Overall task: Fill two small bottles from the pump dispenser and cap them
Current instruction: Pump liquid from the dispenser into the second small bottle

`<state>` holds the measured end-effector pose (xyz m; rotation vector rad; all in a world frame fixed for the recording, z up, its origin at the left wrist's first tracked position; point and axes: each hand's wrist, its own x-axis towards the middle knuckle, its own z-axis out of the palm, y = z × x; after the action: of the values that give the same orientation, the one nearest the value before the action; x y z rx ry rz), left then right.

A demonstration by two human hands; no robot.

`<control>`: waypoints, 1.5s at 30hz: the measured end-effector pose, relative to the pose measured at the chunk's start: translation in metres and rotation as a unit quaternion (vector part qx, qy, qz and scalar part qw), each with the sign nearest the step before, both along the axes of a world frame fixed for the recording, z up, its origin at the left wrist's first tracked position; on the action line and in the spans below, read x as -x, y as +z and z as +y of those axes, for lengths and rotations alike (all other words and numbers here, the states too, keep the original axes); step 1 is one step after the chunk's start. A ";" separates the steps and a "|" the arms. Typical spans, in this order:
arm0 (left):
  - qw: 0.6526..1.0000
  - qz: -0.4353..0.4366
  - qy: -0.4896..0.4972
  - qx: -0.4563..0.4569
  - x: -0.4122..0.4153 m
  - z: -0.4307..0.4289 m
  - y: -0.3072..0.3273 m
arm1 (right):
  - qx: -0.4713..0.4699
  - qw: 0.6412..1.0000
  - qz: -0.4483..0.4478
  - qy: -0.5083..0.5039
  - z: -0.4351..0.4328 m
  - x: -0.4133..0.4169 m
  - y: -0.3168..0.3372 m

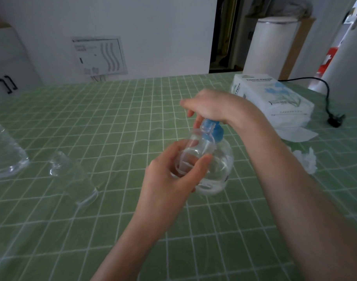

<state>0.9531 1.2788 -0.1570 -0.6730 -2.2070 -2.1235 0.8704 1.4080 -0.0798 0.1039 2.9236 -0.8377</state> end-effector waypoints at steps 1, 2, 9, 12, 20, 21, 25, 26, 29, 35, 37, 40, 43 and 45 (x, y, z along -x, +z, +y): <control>1.000 0.002 -0.001 -0.004 0.000 0.000 0.001 | -0.005 1.000 0.006 0.000 0.000 0.000 0.002; 1.000 0.002 -0.003 -0.007 0.000 0.001 0.001 | -0.008 1.000 0.010 0.000 0.000 0.001 0.003; 1.000 0.001 -0.003 -0.006 -0.001 0.000 0.001 | -0.001 1.000 0.002 0.001 -0.001 -0.002 0.003; 1.000 0.000 0.001 0.001 -0.001 -0.001 0.000 | 0.000 1.000 -0.001 0.005 -0.002 -0.001 0.000; 1.000 -0.009 0.004 0.008 0.000 -0.002 -0.004 | 0.007 1.000 -0.009 0.003 -0.002 0.000 -0.008; 1.000 -0.011 0.005 0.008 0.000 -0.002 -0.004 | 0.008 1.000 -0.009 0.002 -0.002 0.000 -0.007; 1.000 -0.002 0.000 0.002 0.000 -0.001 -0.001 | 0.008 1.000 -0.003 -0.001 -0.002 -0.001 0.000; 1.000 0.001 -0.002 0.001 0.000 -0.002 -0.001 | 0.005 1.000 0.003 -0.002 -0.002 0.000 0.001; 1.000 -0.001 -0.004 -0.005 0.001 -0.002 0.000 | 0.002 1.000 0.010 -0.003 -0.002 0.001 0.003; 1.000 -0.009 0.003 -0.001 0.000 -0.001 -0.001 | 0.011 1.000 0.001 -0.006 -0.002 0.002 0.000; 1.000 -0.015 0.005 0.005 0.000 -0.001 -0.002 | 0.008 1.000 0.000 -0.004 -0.003 0.002 -0.003; 1.000 -0.018 0.009 0.016 -0.001 -0.001 -0.004 | 0.013 1.000 -0.007 -0.004 -0.002 0.000 -0.007; 1.000 -0.016 0.007 0.015 -0.001 -0.002 -0.003 | 0.007 1.000 -0.006 -0.003 -0.003 -0.001 -0.007; 1.000 -0.015 0.001 0.006 -0.001 -0.002 -0.002 | -0.002 1.000 0.004 -0.007 -0.004 -0.002 -0.003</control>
<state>0.9539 1.2772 -0.1591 -0.6428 -2.2350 -2.1360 0.8721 1.4044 -0.0824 0.1224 2.9364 -0.8359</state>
